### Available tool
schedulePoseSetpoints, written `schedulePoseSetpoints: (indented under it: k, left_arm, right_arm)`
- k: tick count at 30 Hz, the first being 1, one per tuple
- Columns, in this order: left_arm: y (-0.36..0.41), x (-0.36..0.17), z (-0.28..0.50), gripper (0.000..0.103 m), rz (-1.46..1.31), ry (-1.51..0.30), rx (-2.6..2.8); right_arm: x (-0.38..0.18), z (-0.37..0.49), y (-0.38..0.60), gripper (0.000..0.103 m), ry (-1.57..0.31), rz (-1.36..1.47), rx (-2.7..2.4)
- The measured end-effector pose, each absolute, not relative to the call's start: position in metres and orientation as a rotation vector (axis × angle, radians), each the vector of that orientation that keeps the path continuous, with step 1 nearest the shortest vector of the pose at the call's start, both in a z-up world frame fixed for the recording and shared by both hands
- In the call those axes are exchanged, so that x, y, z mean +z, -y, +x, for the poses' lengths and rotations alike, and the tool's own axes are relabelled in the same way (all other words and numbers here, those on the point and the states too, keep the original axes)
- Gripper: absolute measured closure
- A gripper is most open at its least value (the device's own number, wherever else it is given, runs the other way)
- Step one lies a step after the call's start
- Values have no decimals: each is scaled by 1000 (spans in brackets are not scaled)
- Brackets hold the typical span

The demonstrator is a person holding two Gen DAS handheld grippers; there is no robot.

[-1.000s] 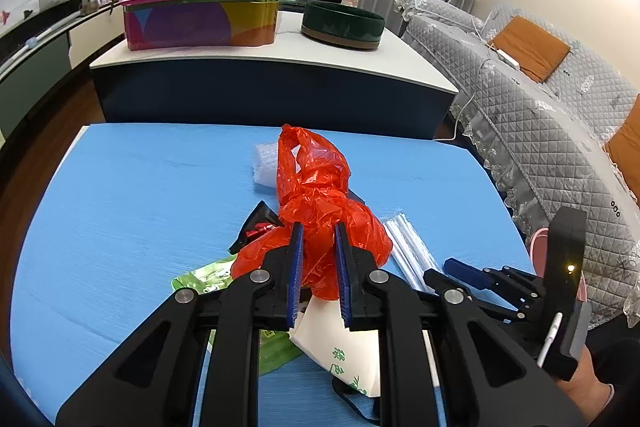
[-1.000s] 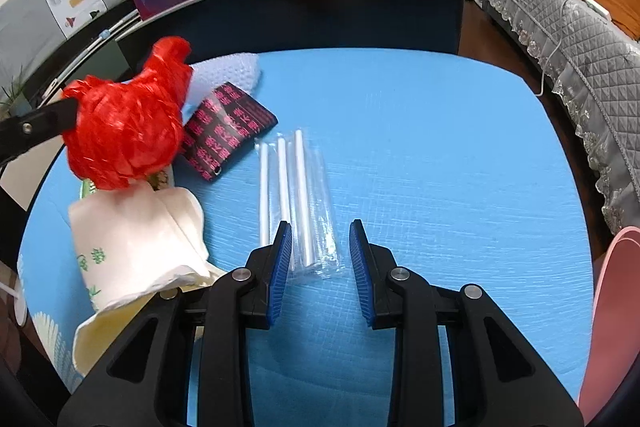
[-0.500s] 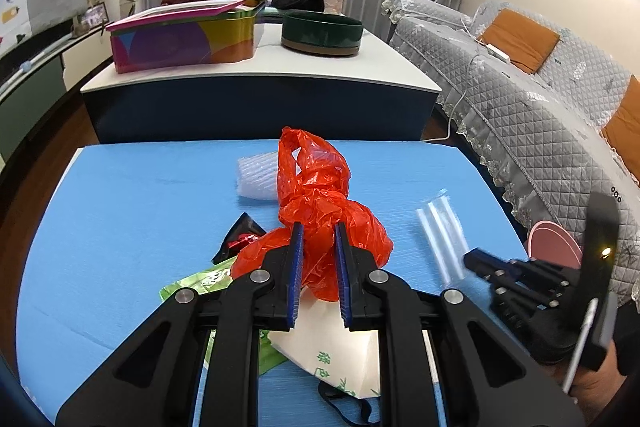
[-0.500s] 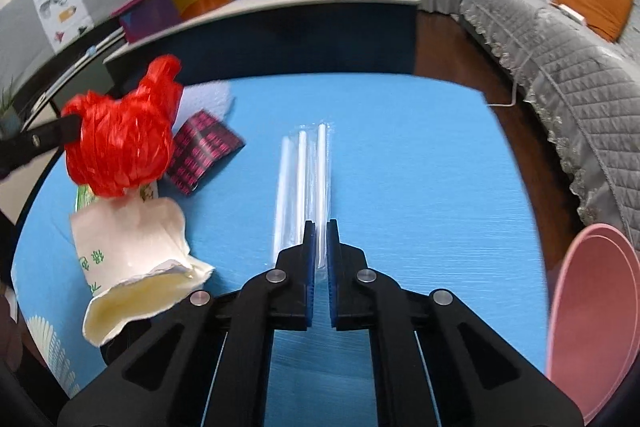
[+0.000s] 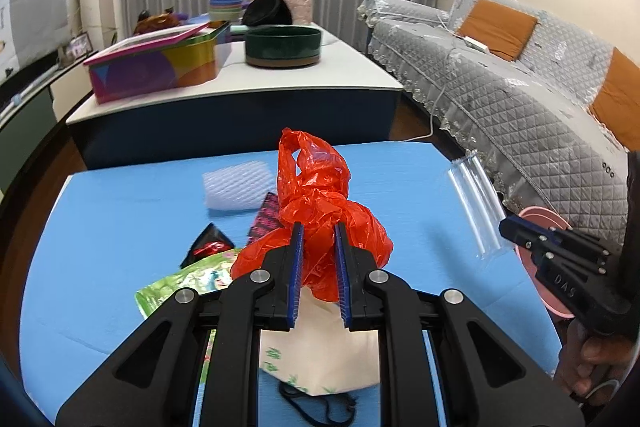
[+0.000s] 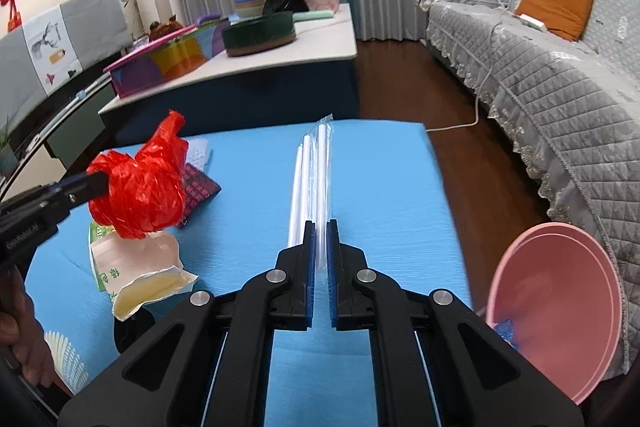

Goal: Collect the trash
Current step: 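Carry the red bag in the left gripper while the right gripper carries the straws to the pink bin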

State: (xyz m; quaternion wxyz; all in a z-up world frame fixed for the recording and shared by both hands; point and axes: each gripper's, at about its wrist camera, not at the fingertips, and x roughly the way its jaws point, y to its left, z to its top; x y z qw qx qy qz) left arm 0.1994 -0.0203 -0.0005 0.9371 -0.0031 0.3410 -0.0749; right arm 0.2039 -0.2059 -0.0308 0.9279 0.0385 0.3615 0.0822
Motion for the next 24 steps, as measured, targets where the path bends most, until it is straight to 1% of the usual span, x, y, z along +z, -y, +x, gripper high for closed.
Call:
schedulePoseSetpoints:
  k: [9, 24]
  left_arm:
    - [51, 6, 187, 88, 38, -665, -195]
    - [101, 11, 175, 88, 66, -632, -281]
  right_arm:
    - [-12, 182, 233, 97, -690, 95, 120]
    - [3, 158, 277, 97, -641, 133, 41]
